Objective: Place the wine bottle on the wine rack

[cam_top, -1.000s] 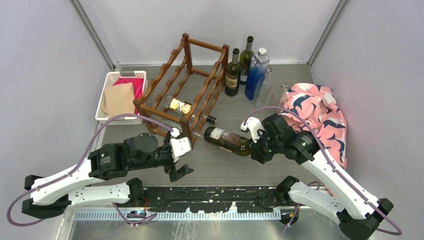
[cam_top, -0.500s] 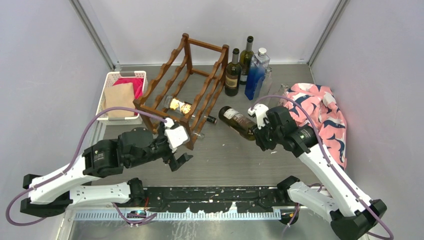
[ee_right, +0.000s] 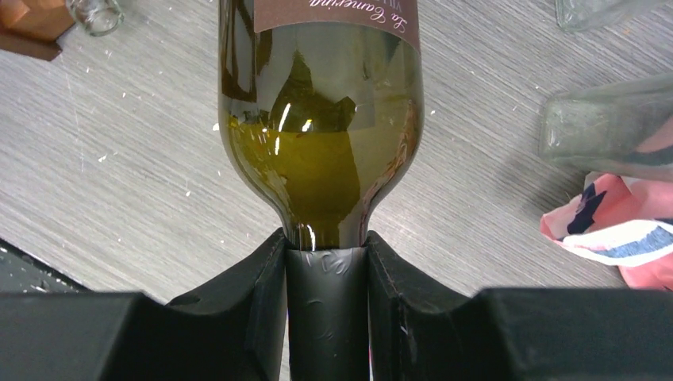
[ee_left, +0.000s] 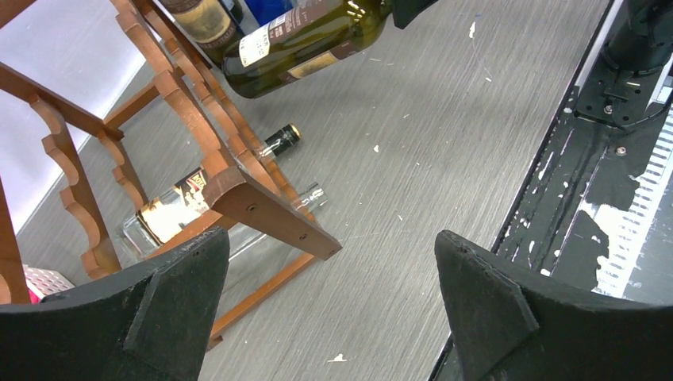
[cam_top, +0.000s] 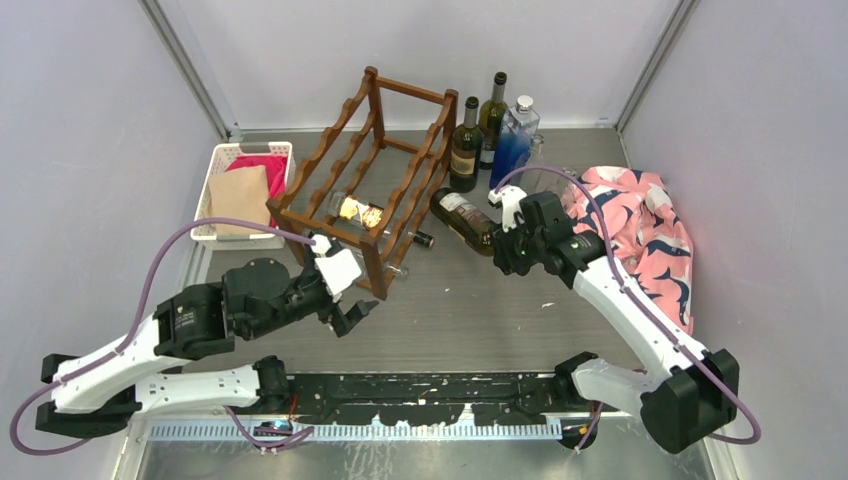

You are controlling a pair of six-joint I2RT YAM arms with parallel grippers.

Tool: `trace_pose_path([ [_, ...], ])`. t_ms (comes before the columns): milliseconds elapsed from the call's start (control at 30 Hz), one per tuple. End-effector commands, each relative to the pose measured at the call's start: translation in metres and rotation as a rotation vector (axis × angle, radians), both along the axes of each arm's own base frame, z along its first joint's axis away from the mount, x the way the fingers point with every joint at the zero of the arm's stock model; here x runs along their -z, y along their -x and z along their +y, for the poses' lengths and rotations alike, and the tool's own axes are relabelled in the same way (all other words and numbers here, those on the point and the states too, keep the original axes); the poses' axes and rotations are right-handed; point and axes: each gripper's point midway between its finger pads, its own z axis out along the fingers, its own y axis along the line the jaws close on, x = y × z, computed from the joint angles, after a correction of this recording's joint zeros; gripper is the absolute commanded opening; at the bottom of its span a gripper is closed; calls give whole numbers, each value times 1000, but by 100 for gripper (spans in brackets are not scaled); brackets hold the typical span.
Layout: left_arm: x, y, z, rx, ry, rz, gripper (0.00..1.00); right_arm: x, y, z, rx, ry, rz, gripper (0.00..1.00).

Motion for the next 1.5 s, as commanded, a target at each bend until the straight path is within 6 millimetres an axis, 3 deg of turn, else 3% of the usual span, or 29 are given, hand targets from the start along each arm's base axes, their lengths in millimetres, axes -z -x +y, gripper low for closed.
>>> trace_pose_path([
  [0,-14,-3,0,-20,74,-26,100,-40,-43,24,13,-144,-185,1],
  [800,-9,-2,3,-18,83,-26,100,-6,-83,52,-59,-201,-194,1],
  [1167,-13,-3,3,-8,65,-54,100,8,-115,62,-124,-167,-238,1],
  [1467,-22,-7,4,-9,56,-99,100,9,-140,74,-254,-168,-331,1],
])
